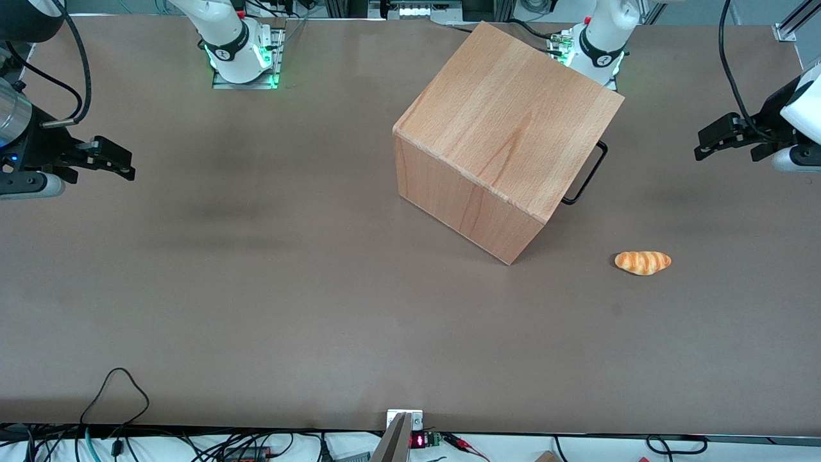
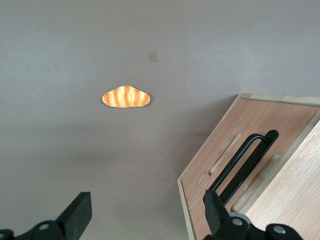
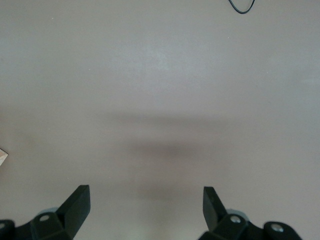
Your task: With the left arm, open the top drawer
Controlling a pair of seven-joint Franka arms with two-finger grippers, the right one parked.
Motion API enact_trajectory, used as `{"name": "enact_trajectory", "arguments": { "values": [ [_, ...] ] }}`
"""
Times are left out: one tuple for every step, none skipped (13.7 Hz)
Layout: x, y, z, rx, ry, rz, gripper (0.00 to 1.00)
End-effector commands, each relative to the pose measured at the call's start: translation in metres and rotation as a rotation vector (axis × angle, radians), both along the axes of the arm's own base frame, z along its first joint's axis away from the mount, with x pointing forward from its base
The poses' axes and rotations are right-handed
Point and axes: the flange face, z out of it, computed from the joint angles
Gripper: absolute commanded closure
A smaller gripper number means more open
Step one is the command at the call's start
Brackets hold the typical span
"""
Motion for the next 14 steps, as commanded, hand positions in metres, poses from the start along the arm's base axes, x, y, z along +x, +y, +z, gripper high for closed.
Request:
{"name": "enact_trajectory", "arguments": {
  "values": [
    [-0.008,0.003,0.004,0.019,-0.01,-0.026,0.0],
    [-0.007,0.004,0.005,0.019,-0.013,-0.024,0.0],
    [-0.007,0.003,0.006,0.02,-0.016,-0.02,0.0],
    [-0.007,0.004,0.006,0.031,-0.018,-0.021,0.0],
    [-0.007,0.004,0.006,0.033,-0.018,-0.023,0.0],
    [-0.007,0.003,0.004,0.031,-0.012,-0.028,0.0],
    [-0.007,0.004,0.003,0.03,-0.01,-0.032,0.0],
    [-0.008,0.003,0.002,0.027,-0.009,-0.075,0.0],
    [-0.007,0.002,0.0,0.021,-0.008,-0.156,0.0],
    [-0.005,0.001,-0.003,0.019,-0.005,-0.234,0.0],
    [-0.005,0.0,-0.004,0.016,-0.005,-0.276,0.0],
    [-0.005,-0.003,-0.006,0.011,-0.001,-0.306,0.0],
    [-0.005,-0.006,-0.009,0.003,0.003,-0.357,0.0],
    [-0.006,-0.01,-0.017,-0.005,0.022,-0.415,0.0]
  ]
}}
